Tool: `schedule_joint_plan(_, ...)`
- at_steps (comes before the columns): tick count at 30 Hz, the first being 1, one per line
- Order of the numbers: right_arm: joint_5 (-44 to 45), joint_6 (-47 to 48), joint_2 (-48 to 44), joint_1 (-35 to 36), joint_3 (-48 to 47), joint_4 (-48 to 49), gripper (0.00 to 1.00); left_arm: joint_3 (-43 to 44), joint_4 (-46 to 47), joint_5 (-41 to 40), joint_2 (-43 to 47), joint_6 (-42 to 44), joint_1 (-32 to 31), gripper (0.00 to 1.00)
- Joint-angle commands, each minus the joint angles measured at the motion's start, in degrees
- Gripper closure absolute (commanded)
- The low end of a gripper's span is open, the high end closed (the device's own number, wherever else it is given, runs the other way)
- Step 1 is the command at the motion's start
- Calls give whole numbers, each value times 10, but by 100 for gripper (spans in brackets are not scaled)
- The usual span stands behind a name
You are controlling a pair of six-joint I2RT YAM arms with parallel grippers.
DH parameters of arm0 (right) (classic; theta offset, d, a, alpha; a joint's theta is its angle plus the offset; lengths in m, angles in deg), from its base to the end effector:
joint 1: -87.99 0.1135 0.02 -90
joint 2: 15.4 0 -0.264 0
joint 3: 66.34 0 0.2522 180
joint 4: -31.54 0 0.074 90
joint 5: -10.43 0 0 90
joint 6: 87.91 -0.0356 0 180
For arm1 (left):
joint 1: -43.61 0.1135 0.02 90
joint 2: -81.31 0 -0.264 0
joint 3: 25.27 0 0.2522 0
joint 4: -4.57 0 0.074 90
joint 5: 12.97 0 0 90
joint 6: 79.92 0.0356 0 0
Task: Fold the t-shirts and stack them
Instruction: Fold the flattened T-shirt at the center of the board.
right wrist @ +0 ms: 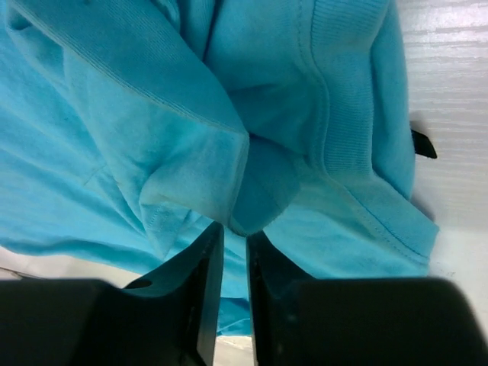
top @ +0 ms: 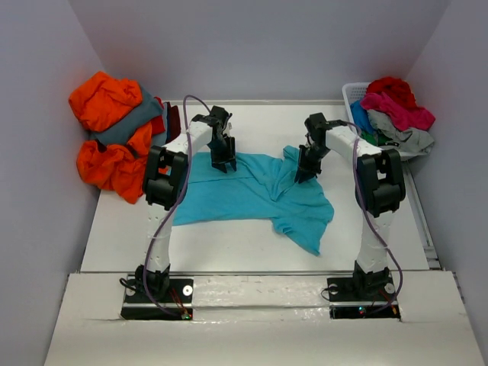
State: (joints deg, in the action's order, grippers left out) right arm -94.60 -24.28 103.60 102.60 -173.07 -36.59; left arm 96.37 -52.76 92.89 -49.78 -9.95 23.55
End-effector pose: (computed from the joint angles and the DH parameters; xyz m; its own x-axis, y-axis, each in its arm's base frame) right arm 0.3968 0.1130 0.1839 -0.9816 0.1874 -0.0358 0.1680 0.9380 0.3032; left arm 0.4522 -0.1755 0.1716 -0.9587 -0.0007 -0.2844 0.1094 0.9222 -0.3710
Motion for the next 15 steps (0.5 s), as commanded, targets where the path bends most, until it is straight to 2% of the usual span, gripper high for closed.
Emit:
schedule_joint_plan(1,-6,4,-8,1,-3,30,78,8,-17,-13,7,15,5,48)
schedule_joint_plan(8,32,11,-11,1,-21,3,77,3,-14,-12,10,17,5,48)
schedule_joint_plan(15,87,4,-21,1,-47,-30,66,6,-17,-12,9,17,5,48)
